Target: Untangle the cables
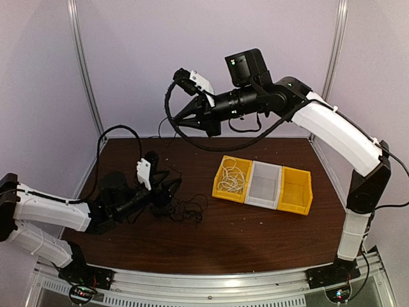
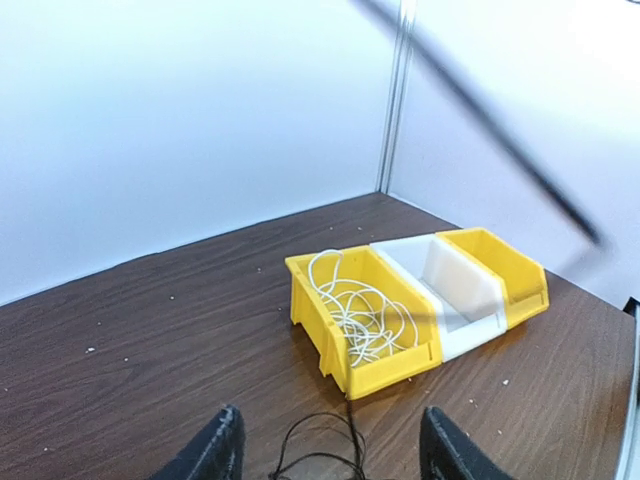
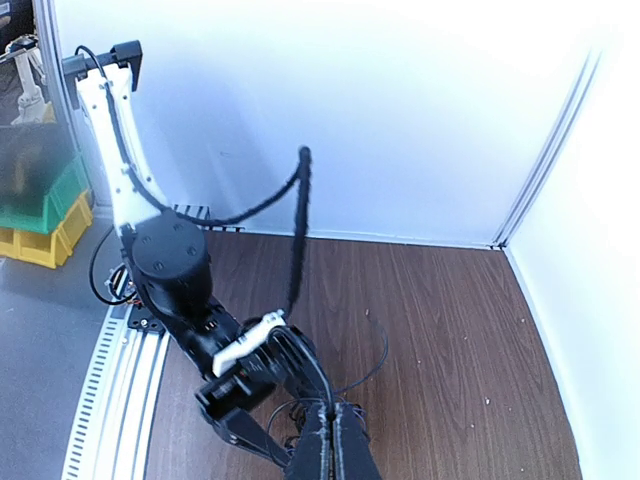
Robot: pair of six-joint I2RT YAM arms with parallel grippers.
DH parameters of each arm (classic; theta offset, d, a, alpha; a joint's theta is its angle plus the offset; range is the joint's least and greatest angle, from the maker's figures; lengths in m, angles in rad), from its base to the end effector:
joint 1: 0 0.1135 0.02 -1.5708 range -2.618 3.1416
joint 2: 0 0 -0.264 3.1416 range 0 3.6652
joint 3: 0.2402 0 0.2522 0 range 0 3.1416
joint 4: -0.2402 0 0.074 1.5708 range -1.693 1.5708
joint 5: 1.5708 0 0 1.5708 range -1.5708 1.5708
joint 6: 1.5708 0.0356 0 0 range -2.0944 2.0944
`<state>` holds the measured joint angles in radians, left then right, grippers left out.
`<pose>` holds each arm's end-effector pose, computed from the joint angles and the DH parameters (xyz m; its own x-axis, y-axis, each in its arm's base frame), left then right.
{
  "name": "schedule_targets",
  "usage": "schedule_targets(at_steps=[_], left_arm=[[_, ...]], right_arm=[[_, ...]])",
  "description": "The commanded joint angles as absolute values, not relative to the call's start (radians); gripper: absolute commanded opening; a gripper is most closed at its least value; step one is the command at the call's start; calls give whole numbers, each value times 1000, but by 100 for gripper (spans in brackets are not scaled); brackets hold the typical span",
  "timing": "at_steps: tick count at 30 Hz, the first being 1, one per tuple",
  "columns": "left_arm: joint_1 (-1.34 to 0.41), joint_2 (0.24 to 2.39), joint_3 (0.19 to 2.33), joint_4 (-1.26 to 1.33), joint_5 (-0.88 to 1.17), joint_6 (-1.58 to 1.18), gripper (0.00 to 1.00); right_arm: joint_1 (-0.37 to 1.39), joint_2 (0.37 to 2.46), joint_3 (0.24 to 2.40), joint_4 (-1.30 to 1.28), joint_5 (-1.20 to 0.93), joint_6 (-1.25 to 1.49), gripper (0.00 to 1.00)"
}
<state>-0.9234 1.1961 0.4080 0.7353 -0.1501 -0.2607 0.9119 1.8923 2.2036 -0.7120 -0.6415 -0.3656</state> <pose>0.1536 -0.1944 0.2221 -0.2108 -0.1437 -0.9669 0.6668 0.7021 -0.2498 0.2358 0.3393 0.4561 0.1240 -0.3076 -0.9434 -0.9920 -0.0590 -0.1112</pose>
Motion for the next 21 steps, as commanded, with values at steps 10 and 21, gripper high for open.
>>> schedule_targets(at_steps=[10,21], left_arm=[[-921,1735,541,1103,-218,-319,40],[-852,1815,537,903,-334,-409,34]], right_arm=[[911,1674,2243,-701,-570,-406,0],[664,1547,2356,-686,-577,-403,0]])
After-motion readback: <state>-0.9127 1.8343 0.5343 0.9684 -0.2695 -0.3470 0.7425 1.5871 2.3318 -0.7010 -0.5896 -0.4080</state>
